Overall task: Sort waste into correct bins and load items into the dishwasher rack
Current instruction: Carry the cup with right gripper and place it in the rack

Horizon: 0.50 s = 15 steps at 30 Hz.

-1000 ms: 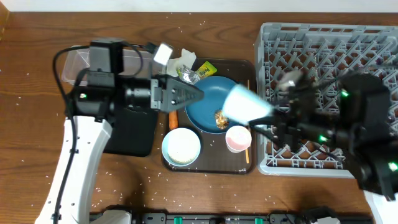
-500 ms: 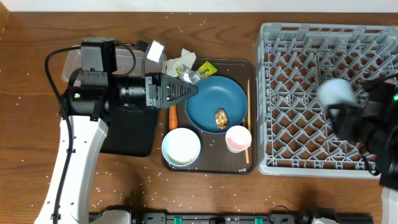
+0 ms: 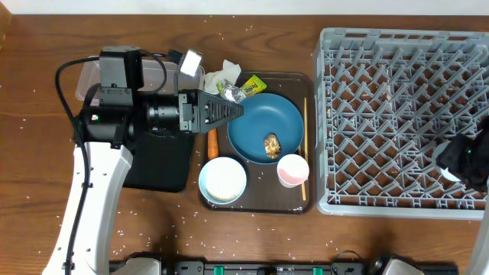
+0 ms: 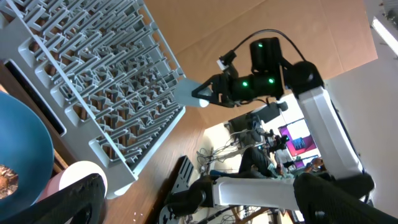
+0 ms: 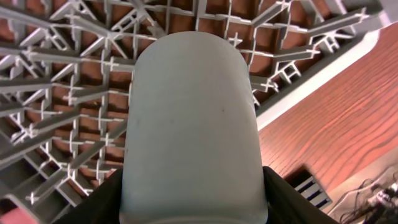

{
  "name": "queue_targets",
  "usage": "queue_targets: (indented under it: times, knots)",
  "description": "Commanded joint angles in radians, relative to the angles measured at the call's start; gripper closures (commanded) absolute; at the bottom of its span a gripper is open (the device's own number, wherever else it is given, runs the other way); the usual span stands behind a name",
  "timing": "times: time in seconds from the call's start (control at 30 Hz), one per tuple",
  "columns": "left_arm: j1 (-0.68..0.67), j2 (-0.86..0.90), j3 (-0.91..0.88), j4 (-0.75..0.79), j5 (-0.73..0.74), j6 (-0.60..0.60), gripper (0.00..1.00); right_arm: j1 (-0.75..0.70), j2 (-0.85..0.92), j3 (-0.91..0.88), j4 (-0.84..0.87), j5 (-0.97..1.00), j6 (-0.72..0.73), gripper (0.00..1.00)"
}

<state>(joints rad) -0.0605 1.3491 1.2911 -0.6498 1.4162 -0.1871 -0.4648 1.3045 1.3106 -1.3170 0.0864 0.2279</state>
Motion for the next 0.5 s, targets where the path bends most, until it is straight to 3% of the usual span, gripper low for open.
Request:
queue_targets:
  times: [0.0,0.33,0.47]
  knots:
    - [0.004,-0.004,0.013,0.000,0.004,-0.002,0.02,-0.019,0.036,0.017,0.011,-0.037,0.026,0.58]
    - [0.004,-0.004,0.013,0.000,0.005,-0.002,0.02,-0.019,0.196,0.017,0.021,-0.043,0.030,0.52]
    - [0.004,-0.004,0.013,-0.003,0.063,-0.002,0.02,-0.019,0.231,0.017,0.002,-0.043,0.030,0.20]
